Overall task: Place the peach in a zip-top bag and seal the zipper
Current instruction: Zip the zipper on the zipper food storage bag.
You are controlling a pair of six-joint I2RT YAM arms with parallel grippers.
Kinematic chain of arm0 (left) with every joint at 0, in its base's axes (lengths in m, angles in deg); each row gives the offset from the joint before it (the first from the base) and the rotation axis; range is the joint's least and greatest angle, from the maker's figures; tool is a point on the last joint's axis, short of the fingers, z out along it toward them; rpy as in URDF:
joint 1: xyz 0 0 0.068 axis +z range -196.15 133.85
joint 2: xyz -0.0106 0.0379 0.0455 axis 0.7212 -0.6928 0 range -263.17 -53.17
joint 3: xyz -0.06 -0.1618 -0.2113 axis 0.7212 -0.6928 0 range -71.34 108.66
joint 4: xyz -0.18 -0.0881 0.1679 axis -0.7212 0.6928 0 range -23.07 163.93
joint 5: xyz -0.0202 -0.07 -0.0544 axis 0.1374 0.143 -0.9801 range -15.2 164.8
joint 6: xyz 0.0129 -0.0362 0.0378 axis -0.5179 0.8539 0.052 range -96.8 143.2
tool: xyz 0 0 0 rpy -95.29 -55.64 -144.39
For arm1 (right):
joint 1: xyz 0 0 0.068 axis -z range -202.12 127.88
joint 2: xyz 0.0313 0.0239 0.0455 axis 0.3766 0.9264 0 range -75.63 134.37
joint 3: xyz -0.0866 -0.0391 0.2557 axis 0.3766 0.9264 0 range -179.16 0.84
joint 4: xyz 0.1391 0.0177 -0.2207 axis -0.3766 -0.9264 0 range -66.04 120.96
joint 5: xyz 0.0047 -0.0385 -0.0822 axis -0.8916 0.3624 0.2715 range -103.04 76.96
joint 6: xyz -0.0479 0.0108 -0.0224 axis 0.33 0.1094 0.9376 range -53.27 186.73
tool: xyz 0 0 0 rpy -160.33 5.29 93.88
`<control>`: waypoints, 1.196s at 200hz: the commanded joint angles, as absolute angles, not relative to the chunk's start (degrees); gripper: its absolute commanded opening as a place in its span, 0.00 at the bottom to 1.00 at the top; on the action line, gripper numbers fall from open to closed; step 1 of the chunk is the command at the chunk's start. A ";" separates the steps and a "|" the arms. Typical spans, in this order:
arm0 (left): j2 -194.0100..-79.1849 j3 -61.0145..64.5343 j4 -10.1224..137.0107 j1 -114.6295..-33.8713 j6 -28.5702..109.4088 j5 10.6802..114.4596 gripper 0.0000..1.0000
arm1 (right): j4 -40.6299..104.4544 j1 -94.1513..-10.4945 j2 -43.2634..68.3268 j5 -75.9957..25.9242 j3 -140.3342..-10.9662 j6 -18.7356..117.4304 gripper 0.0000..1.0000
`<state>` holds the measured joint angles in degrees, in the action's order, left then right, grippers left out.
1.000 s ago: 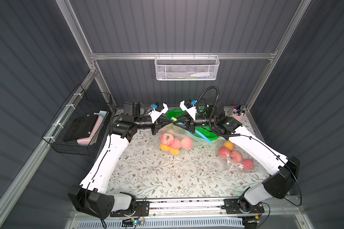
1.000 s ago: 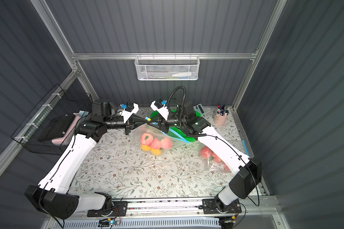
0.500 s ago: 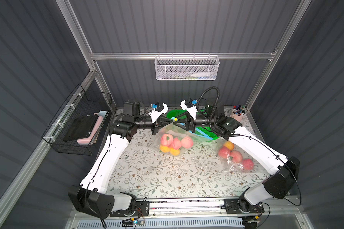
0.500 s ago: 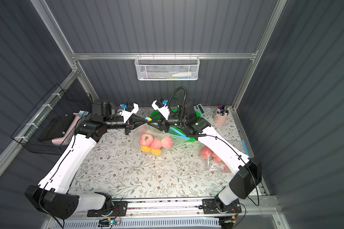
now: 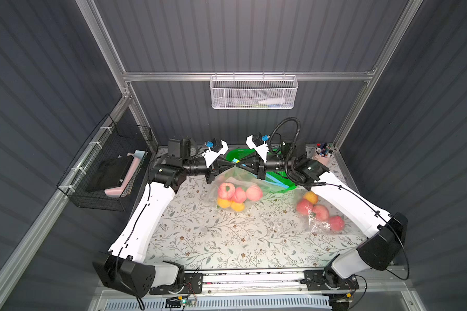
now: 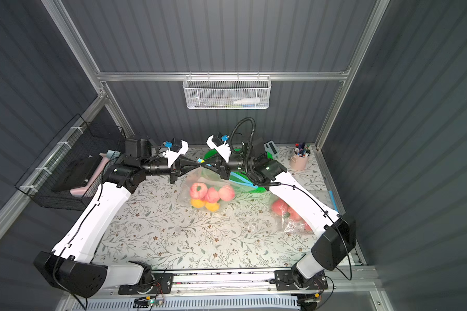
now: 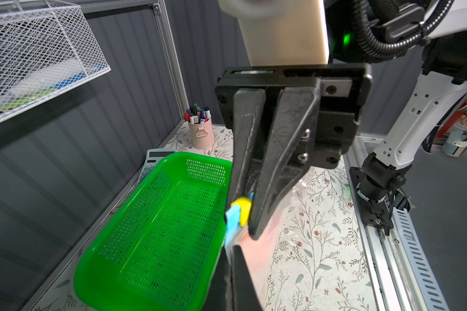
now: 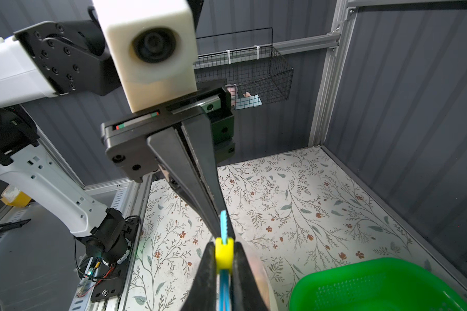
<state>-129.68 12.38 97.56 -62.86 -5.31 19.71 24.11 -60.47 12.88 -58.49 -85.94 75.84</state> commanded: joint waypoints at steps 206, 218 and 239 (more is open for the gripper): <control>-124.94 12.18 93.91 -62.59 3.44 23.96 0.00 | 7.30 -57.60 11.73 -61.23 -88.87 89.23 0.08; -124.81 12.10 93.83 -62.59 3.69 23.94 0.00 | 7.29 -57.57 11.73 -61.76 -89.13 89.23 0.08; -124.45 11.46 93.22 -62.54 4.38 24.45 0.00 | 7.21 -57.61 11.77 -62.08 -89.46 89.23 0.08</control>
